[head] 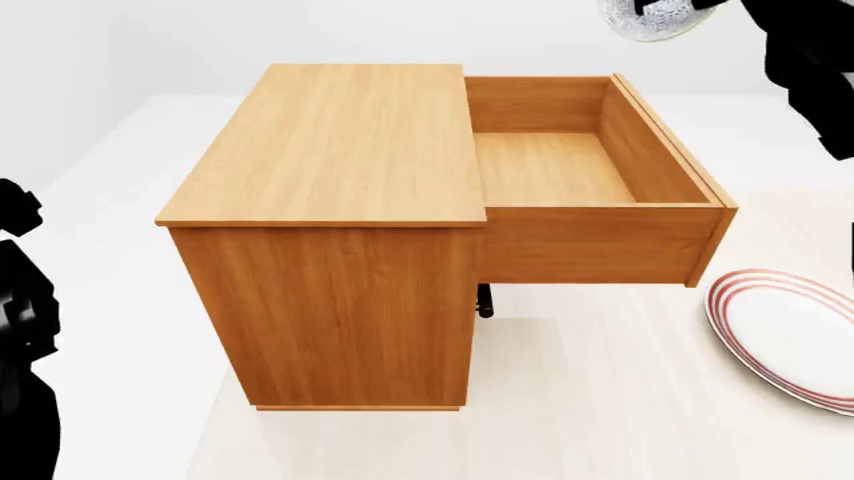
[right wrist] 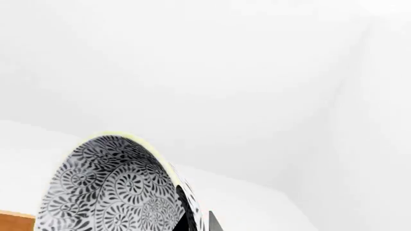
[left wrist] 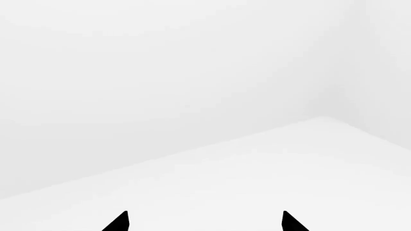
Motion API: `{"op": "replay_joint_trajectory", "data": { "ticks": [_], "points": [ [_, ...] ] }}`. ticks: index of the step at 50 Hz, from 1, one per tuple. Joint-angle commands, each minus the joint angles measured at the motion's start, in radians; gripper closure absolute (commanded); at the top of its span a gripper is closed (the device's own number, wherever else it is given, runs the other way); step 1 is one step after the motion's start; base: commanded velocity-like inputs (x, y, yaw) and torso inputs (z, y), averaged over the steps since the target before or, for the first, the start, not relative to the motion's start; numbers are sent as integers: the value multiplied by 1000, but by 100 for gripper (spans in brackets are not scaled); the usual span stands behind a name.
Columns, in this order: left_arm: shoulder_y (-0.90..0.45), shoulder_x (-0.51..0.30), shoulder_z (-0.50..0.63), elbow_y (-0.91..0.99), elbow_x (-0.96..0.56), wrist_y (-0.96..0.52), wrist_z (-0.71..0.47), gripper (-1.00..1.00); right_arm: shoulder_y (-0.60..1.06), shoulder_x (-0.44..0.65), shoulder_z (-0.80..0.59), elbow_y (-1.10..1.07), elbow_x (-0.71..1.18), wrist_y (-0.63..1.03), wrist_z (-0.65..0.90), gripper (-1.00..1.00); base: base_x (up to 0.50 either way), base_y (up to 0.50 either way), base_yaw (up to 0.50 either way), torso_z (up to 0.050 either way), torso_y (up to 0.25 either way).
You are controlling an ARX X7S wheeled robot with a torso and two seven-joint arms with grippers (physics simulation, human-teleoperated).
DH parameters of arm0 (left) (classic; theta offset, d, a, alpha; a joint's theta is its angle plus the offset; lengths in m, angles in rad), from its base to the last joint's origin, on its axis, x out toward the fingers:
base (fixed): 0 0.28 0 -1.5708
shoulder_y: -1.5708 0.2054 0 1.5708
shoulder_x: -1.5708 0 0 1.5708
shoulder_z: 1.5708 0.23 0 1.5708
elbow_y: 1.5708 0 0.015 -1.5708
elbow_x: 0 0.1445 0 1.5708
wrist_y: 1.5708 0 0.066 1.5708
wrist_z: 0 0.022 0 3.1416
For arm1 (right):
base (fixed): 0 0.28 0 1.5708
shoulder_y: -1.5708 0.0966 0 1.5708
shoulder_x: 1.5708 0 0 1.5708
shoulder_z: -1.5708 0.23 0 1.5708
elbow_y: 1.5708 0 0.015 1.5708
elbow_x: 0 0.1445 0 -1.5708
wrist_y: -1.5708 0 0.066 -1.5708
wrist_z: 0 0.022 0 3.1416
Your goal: Open the top drawer of the cabinet and put the bowl in it.
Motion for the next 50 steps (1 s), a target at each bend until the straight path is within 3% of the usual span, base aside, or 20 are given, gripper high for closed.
{"op": "replay_joint_trajectory", "data": {
  "ticks": [1,28,50],
  "points": [
    [2,-3,-1,0,-1,2,-1,-100,-40,-32,-100,-57,-15,19,-54,100,0,0,0,0,0],
    [4,-2,-7,0,-1,1,-6,-100,-46,-67,-202,-36,-17,86,-111,100,0,0,0,0,1],
    [8,-3,-11,0,-1,3,-7,-100,-8,-130,-196,136,23,143,-174,100,0,0,0,0,0]
  ]
}}
